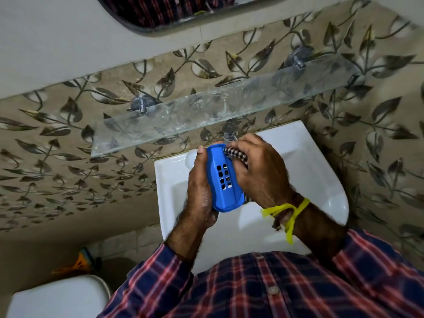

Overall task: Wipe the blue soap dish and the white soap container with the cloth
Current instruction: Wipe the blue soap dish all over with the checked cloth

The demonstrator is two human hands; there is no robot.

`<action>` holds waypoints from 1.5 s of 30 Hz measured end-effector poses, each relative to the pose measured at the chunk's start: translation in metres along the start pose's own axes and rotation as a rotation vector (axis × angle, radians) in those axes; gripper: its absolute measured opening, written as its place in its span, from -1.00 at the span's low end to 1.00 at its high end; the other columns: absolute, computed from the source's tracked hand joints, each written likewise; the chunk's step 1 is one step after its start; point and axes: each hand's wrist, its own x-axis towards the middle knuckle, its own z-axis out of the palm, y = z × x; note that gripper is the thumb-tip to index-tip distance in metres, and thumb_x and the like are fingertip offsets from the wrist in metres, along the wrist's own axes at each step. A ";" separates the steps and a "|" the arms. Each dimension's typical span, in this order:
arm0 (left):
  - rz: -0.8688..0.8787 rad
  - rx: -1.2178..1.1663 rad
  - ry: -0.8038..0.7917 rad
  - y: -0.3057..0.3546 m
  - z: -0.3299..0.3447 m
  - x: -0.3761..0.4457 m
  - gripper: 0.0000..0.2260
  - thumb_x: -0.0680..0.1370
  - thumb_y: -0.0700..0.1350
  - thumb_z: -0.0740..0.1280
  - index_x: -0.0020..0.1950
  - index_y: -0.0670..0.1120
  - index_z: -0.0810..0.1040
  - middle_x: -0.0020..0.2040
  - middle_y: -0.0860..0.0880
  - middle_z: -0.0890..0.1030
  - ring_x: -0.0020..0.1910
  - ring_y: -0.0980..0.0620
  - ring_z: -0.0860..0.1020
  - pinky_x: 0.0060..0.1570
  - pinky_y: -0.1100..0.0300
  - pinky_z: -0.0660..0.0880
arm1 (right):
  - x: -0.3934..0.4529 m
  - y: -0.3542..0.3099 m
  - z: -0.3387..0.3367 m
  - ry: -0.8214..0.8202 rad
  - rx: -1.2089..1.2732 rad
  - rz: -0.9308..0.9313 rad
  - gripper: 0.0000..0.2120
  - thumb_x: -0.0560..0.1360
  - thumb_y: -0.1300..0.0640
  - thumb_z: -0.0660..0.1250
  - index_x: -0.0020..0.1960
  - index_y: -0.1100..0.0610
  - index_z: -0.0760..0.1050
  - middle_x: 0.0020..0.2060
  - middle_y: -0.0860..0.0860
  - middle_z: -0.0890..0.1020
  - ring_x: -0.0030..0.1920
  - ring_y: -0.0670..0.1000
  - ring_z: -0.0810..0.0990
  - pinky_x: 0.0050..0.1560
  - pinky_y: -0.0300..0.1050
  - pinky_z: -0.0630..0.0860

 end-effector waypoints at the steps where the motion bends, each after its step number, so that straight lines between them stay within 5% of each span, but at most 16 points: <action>1: 0.014 0.009 -0.010 0.000 0.002 0.001 -0.46 0.49 0.36 0.22 0.20 0.00 0.67 0.02 -0.15 0.71 -0.11 -0.12 0.69 -0.17 -0.01 0.64 | 0.002 -0.002 0.001 0.005 -0.012 -0.005 -0.76 0.45 0.21 0.31 0.10 0.12 0.59 -0.02 0.02 0.57 0.00 0.12 0.56 -0.05 0.06 0.56; 7: 0.123 0.015 0.012 0.011 -0.003 0.011 -0.48 0.57 0.31 0.18 0.24 -0.05 0.62 0.00 -0.16 0.65 -0.07 -0.13 0.60 -0.02 -0.02 0.54 | -0.019 0.010 0.003 -0.099 -0.019 -0.041 -0.84 0.46 0.21 0.34 0.02 0.15 0.60 -0.06 0.04 0.60 -0.05 0.12 0.58 -0.08 0.06 0.56; 13: 0.091 0.017 0.022 0.005 0.005 0.008 -0.48 0.56 0.32 0.20 0.24 -0.06 0.63 -0.02 -0.15 0.69 -0.12 -0.10 0.67 -0.15 0.02 0.64 | -0.004 0.008 0.004 0.021 0.032 -0.025 -0.79 0.40 0.25 0.37 0.03 0.16 0.62 -0.04 0.06 0.67 -0.01 0.14 0.62 0.02 0.05 0.56; 17: 0.061 -0.088 0.087 0.009 0.002 0.012 -0.24 0.45 0.35 0.24 0.41 -0.21 0.49 0.05 -0.22 0.58 -0.09 -0.14 0.59 -0.05 -0.01 0.55 | -0.018 0.011 0.000 -0.149 -0.046 -0.101 -0.74 0.36 0.30 0.38 0.03 0.12 0.62 0.00 0.00 0.65 0.04 0.12 0.59 0.01 0.03 0.56; 24: 0.037 -0.110 0.106 0.010 -0.007 0.018 -0.14 0.39 0.39 0.25 0.40 -0.28 0.47 0.04 -0.26 0.53 -0.14 -0.15 0.58 -0.08 -0.01 0.54 | -0.029 0.013 -0.001 -0.204 -0.254 -0.273 -0.66 0.26 0.40 0.38 -0.07 0.06 0.62 -0.11 -0.07 0.67 -0.12 0.09 0.56 -0.29 -0.16 0.47; 28: 0.060 -0.088 0.114 0.008 -0.007 0.021 -0.28 0.46 0.35 0.24 0.38 -0.18 0.53 -0.07 -0.19 0.62 -0.17 -0.13 0.61 -0.15 0.01 0.58 | -0.025 0.013 -0.001 -0.353 -0.372 -0.431 -0.67 0.31 0.41 0.34 -0.06 0.06 0.60 -0.13 -0.06 0.64 -0.11 0.12 0.54 -0.31 -0.09 0.46; 32: 0.061 -0.058 0.141 0.002 -0.002 0.019 -0.32 0.51 0.34 0.24 0.36 -0.18 0.54 -0.07 -0.18 0.60 -0.11 -0.16 0.56 -0.09 -0.01 0.54 | -0.020 0.022 -0.008 -0.484 -0.183 -0.282 -0.64 0.38 0.37 0.36 -0.03 -0.06 0.63 -0.06 -0.15 0.66 0.02 0.03 0.56 -0.09 -0.23 0.43; 36: 0.126 -0.026 0.172 -0.002 0.001 0.019 -0.37 0.54 0.32 0.24 0.26 -0.21 0.57 -0.17 -0.14 0.62 -0.23 -0.11 0.59 -0.16 0.00 0.55 | -0.022 0.018 -0.009 -0.571 0.191 -0.106 -0.61 0.36 0.41 0.34 -0.04 -0.04 0.66 -0.04 -0.12 0.68 0.08 -0.07 0.55 0.16 -0.02 0.50; 39: 0.169 0.018 0.176 -0.004 0.002 0.020 -0.40 0.54 0.33 0.24 0.27 -0.15 0.58 -0.13 -0.14 0.65 -0.20 -0.11 0.62 -0.17 -0.01 0.58 | -0.029 0.015 -0.009 -0.519 0.239 -0.115 -0.62 0.34 0.43 0.35 -0.05 -0.01 0.66 -0.04 -0.15 0.69 0.06 -0.05 0.56 0.26 0.02 0.43; 45: 0.148 0.039 0.174 -0.004 0.003 0.018 -0.40 0.44 0.42 0.29 0.19 -0.04 0.64 -0.11 -0.11 0.68 -0.14 -0.11 0.63 -0.11 -0.03 0.59 | -0.031 0.020 -0.011 -0.466 -0.028 -0.185 -0.71 0.46 0.29 0.38 -0.04 -0.11 0.61 -0.01 -0.21 0.63 0.07 -0.07 0.46 0.01 0.01 0.54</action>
